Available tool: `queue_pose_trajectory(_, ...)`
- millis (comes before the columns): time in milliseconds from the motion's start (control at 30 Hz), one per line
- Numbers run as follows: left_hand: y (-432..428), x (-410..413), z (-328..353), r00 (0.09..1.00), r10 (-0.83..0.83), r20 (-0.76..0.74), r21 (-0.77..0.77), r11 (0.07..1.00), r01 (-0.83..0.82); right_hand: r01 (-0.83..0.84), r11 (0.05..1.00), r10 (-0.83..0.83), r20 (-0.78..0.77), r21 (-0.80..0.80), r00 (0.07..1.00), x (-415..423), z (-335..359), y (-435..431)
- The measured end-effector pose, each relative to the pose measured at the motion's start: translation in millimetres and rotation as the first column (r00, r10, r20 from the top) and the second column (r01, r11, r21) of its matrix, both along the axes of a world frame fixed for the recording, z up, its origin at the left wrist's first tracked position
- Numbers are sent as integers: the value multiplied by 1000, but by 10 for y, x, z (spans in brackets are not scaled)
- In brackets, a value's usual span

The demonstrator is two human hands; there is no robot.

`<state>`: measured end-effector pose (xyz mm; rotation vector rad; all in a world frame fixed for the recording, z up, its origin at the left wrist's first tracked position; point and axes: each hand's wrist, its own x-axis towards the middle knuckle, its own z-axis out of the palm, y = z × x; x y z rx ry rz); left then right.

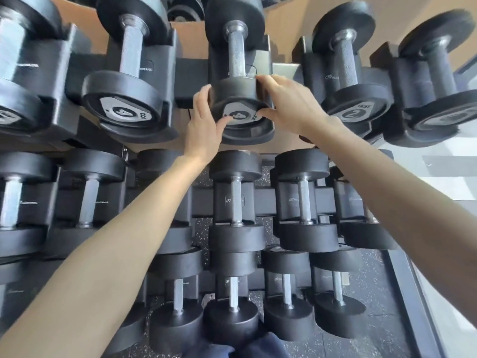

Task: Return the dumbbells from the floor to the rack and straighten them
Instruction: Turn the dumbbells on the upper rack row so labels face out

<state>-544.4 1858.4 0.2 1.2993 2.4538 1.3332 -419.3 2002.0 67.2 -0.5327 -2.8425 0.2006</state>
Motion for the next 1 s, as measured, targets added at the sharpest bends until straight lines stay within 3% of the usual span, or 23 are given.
queue_pose_trajectory(67, -35, -122, 105, 993, -110, -50, -15, 994, 109, 21, 990, -28, -48, -137, 998, 13, -50, 20)
queue_pose_trajectory(167, 77, -231, 383, 950, -305, -69, -35, 952, 303, 51, 879, -118, -112, -474, 987, 67, -202, 48)
queue_pose_trajectory(300, 258, -134, 470, 937, -346, 39, 0, 938, 346, 107, 824, -234, -163, -556, 959, 62, -336, 44)
queue_pose_trajectory(433, 125, -117, 276, 938, -321, 128, 161, 940, 300, 88, 911, -136, -93, -404, 986, 5, -239, 44)
queue_pose_trajectory(633, 35, -225, 8, 966, -166, 197, 93, 984, 150, 33, 998, -29, 68, -53, 997, -158, 135, -78)
queue_pose_trajectory(733, 21, -212, -138, 941, -90, 327, 50, 996, 78, -60, 980, 27, 172, 189, 985, -258, 289, -140)
queue_pose_trajectory(800, 15, -221, -186, 913, -112, 391, 66, 993, 94, -91, 969, 53, 165, 230, 985, -268, 281, -169)
queue_pose_trajectory(900, 23, -231, -185, 912, -143, 386, 67, 990, 126, -7, 1000, 7, 12, -10, 1000, -143, 115, -126)
queue_pose_trajectory(1000, 54, -236, -78, 941, -201, 271, -35, 975, 218, 114, 919, -199, -193, -378, 961, 31, -137, -104)
